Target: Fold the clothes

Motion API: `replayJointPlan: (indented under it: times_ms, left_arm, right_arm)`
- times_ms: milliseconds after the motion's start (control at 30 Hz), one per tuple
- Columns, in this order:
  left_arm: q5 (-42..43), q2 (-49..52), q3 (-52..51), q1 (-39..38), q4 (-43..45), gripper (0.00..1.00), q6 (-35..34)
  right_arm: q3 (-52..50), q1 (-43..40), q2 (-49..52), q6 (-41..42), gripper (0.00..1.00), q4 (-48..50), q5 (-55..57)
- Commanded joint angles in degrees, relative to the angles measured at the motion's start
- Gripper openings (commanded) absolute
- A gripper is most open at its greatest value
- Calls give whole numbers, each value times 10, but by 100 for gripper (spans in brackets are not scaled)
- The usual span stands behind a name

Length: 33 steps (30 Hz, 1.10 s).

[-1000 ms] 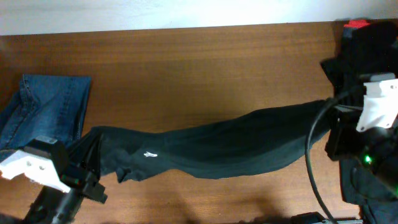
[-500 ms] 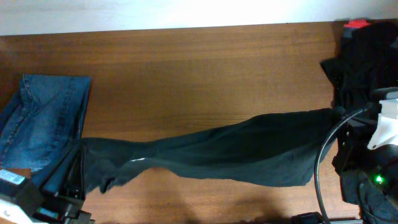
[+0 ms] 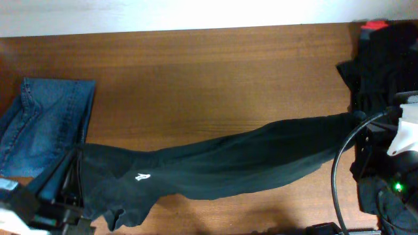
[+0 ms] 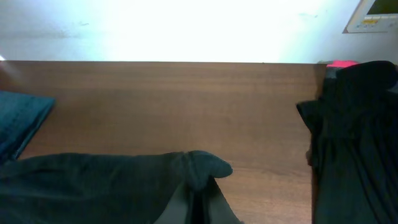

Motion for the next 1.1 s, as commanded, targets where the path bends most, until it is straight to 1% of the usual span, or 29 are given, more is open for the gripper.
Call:
replayJointPlan:
  times_ms: [0, 300, 700, 967, 1067]
  left_arm:
    - [-12, 29, -26, -1, 0, 0, 7]
    - [-12, 108, -52, -1, 1, 0, 8]
    - [-12, 283, -52, -1, 19, 0, 8]
    - [-12, 409, -52, -1, 56, 0, 8]
    - [-12, 452, -52, -1, 89, 0, 8]
  right_arm:
    - [0, 2, 21, 4, 4, 0, 14]
    - [0, 2, 100, 4, 4, -18, 14]
    - [0, 1, 259, 5, 4, -18, 29]
    - [0, 0, 361, 5, 4, 19, 29]
    - [0, -11, 396, 5, 4, 40, 29]
